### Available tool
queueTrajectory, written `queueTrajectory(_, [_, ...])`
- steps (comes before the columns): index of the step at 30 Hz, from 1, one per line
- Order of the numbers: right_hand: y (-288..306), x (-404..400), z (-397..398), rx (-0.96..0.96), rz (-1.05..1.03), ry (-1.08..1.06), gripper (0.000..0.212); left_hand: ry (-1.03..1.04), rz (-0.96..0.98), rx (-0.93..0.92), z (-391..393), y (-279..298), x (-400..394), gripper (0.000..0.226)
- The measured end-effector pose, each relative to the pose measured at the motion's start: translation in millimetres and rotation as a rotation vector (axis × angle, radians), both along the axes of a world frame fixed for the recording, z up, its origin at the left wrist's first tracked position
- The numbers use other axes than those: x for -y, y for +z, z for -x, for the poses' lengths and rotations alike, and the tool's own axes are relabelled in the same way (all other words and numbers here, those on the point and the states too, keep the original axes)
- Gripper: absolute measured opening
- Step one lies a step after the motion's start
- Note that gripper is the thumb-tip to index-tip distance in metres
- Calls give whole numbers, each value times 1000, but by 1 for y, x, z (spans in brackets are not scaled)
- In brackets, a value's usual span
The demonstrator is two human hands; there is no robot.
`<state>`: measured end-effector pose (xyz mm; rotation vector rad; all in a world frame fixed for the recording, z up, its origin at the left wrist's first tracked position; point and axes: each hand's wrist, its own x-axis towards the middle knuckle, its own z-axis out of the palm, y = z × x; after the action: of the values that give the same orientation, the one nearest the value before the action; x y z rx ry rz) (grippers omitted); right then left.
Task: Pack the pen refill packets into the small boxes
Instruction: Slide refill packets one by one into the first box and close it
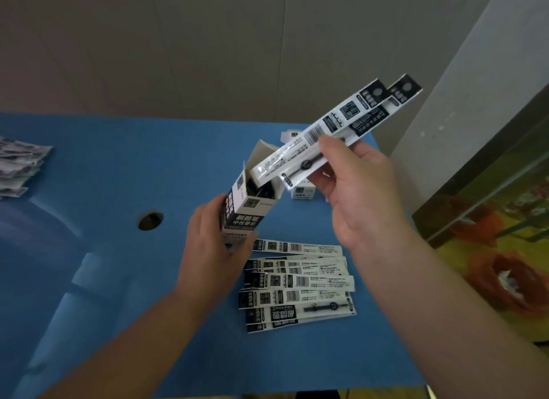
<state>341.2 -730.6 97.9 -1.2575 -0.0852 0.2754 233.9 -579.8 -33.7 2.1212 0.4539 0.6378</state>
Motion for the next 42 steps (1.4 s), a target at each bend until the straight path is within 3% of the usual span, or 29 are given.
queueTrajectory(5, [-2,-9,7,81,97,8,13,28,-85,20,2,4,6,71])
queueTrajectory(12, [-5,-15,14,405,398,-3,15,23,-69,33,2,4,8,71])
queueTrajectory(19, [0,-18,10,357,430,12,13,25,-173,26,-2,3,5,70])
queueTrajectory(23, [0,-16,5,345,482,153,9,24,-204,20,-4,2,2,69])
queueTrajectory(32, [5,-13,-5,463,590,200,27,43,-115,20,-9,2,1,70])
queueTrajectory(37, [-6,-6,-13,475,572,77,17,33,-38,58,-8,5,2,69])
queueTrajectory(40, [-28,3,-23,514,784,120,11,21,-23,53,-9,4,-1,67])
queueTrajectory(42, [-46,9,-29,516,1063,323,22,12,17,46,-10,3,-2,67])
